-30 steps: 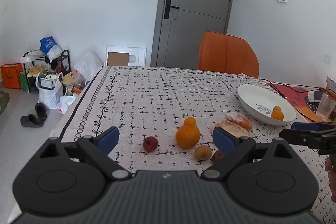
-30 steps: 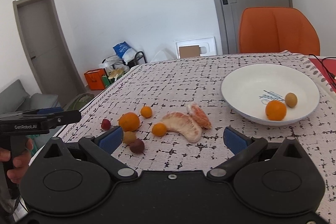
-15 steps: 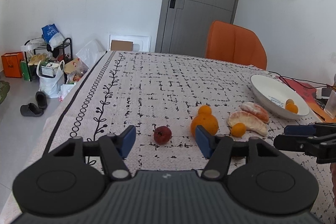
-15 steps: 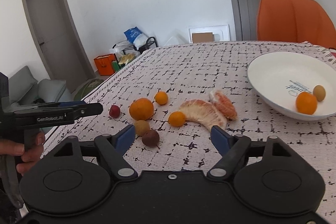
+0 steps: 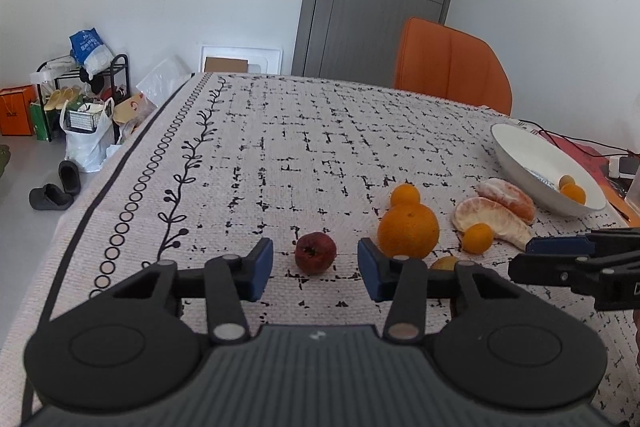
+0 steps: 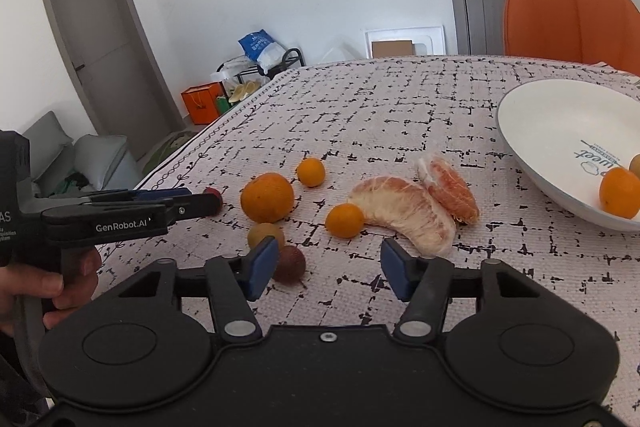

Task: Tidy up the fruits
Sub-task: 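Grasp the red plum with the left gripper while the right gripper grasps a mandarin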

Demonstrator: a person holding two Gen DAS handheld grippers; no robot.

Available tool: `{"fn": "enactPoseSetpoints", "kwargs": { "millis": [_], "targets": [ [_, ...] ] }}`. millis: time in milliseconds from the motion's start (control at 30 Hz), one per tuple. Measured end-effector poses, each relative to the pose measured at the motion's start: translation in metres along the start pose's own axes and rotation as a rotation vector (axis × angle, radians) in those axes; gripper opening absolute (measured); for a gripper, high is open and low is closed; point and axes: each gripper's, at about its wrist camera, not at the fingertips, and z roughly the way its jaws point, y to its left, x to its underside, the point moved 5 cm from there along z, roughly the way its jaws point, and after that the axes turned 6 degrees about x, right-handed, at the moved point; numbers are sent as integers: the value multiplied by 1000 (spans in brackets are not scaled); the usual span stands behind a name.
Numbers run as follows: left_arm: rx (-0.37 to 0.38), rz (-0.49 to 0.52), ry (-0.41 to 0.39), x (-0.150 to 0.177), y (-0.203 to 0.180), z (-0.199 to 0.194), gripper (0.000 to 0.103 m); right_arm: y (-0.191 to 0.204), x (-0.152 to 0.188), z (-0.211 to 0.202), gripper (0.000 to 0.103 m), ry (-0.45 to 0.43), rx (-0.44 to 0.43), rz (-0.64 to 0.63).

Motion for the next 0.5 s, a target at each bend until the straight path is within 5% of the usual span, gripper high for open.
{"fn": "enactPoseSetpoints", "kwargs": {
  "millis": [167,500],
  "targets": [
    [5,-9,14,0,2,9,23,-5,-4,8,49,6,9,6],
    [13,-20,3,-4,6,3,21,-5,-11,26,43,18,19,3]
  ]
}}
